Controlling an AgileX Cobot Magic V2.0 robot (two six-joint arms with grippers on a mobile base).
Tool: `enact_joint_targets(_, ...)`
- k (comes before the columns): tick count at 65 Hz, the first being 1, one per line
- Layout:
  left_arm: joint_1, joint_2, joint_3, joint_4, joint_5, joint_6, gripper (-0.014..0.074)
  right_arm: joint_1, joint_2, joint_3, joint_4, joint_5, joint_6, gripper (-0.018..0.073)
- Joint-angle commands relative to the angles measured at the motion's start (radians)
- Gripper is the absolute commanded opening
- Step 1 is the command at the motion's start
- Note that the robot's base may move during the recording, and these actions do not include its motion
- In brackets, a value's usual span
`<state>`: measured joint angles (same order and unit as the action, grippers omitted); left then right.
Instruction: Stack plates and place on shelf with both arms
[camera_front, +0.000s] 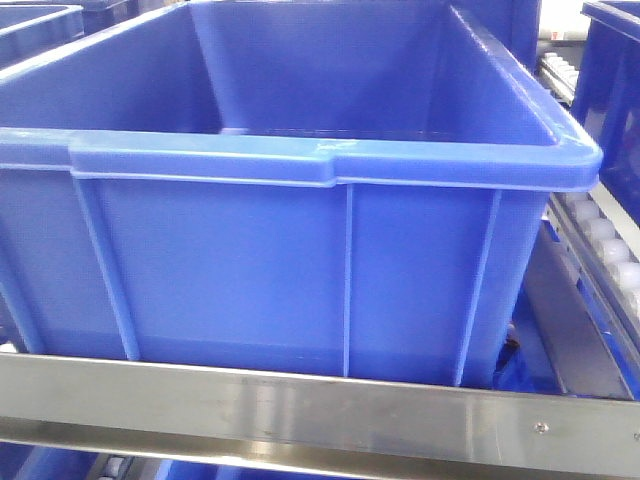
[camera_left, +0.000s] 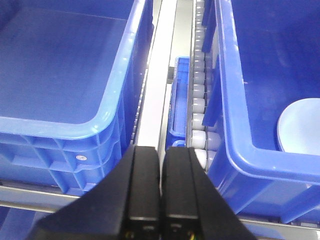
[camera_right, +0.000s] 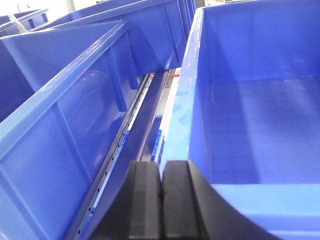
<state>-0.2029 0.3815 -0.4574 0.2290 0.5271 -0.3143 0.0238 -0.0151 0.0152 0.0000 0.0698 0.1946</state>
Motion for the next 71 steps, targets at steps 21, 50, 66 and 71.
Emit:
enact_joint_targets(21,0.002,0.014,-0.029,0.008,-0.083,-0.005,0.0083,-0.004,-0.015,0.014,-0.012,-0.031,-0.004,0.0023)
enact_joint_targets(50,0.045,-0.198,0.185,0.003,-0.247,-0.006,0.0083,-0.004,-0.015,0.014,-0.012,-0.031,-0.004,0.0023)
enact_joint_targets(66,0.06,-0.392,0.424,-0.057,-0.418,-0.006,0.0083,-0.004,-0.015,0.014,-0.012,-0.031,-0.004,0.0023)
enact_joint_targets(71,0.06,-0.408,0.467,-0.065,-0.44,-0.006,0.0083,-0.004,-0.015,0.014,-0.012,-0.031,-0.004,0.0023)
